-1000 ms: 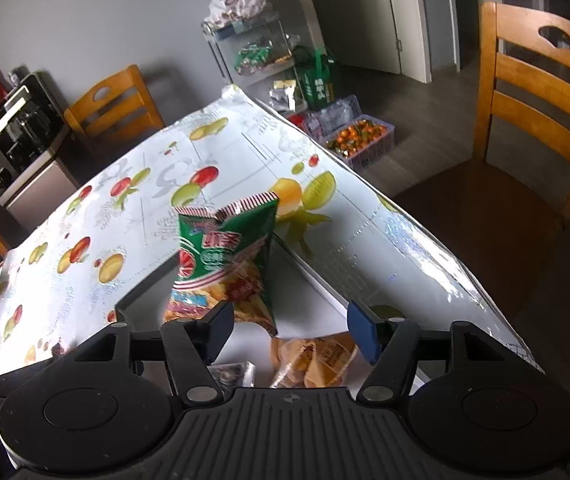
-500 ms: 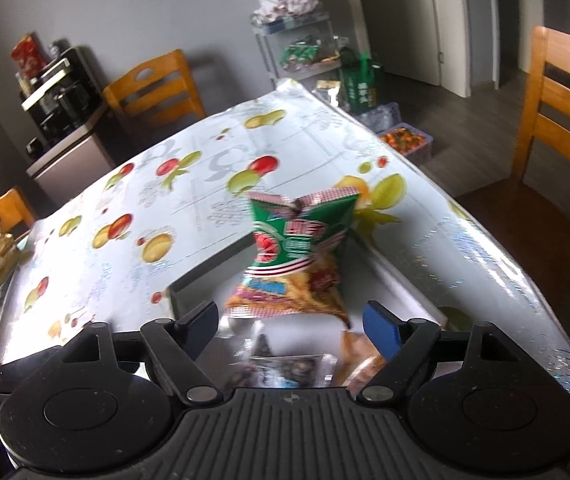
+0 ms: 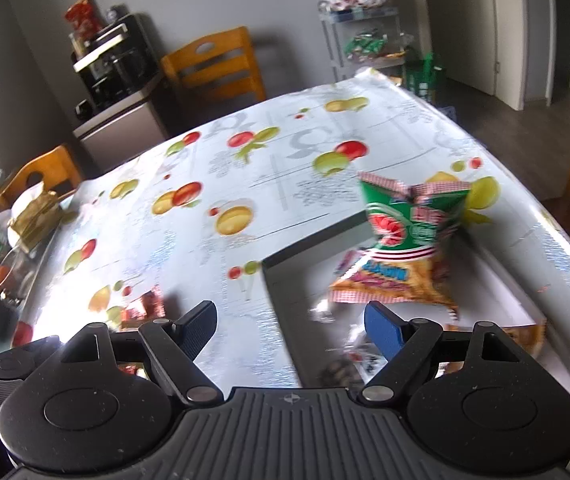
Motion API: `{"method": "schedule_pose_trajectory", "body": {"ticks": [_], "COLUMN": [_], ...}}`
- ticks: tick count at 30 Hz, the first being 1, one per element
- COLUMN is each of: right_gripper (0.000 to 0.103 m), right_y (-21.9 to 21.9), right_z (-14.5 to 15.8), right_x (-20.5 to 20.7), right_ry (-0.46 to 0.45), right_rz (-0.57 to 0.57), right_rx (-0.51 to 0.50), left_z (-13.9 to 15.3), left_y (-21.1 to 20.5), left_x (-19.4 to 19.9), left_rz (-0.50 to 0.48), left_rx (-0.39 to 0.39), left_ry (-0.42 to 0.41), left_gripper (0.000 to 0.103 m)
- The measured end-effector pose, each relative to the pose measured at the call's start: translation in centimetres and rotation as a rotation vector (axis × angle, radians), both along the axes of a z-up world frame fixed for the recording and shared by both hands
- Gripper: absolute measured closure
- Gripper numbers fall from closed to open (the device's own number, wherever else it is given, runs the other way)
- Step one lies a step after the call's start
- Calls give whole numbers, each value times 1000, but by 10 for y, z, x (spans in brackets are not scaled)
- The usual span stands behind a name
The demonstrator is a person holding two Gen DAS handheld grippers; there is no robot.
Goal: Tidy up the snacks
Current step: 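Move both tools back from the box to the snack pile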
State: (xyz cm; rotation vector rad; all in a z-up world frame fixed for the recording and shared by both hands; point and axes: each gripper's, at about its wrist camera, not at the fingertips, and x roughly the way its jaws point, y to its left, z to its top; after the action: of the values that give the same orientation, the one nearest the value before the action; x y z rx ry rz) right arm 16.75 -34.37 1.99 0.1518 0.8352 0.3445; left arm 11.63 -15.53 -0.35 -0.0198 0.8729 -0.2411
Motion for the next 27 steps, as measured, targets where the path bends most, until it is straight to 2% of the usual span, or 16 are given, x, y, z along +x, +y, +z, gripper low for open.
{"method": "schedule_pose_trajectory", "body": {"ticks": [16, 27], "right_gripper": [20, 15], "right_y": [69, 96], "right_z": [-6, -7], "right_x": [-12, -16], "right_ry": [3, 0], "right_rz": [151, 210], "right_rx": [-27, -45], "left_z": [0, -3], "left_y": [69, 84], "left_x": [-39, -56], "left_rz": [153, 182], "left_rx": [25, 45], "left_ry": [-24, -9], "left_gripper": [1, 0]}}
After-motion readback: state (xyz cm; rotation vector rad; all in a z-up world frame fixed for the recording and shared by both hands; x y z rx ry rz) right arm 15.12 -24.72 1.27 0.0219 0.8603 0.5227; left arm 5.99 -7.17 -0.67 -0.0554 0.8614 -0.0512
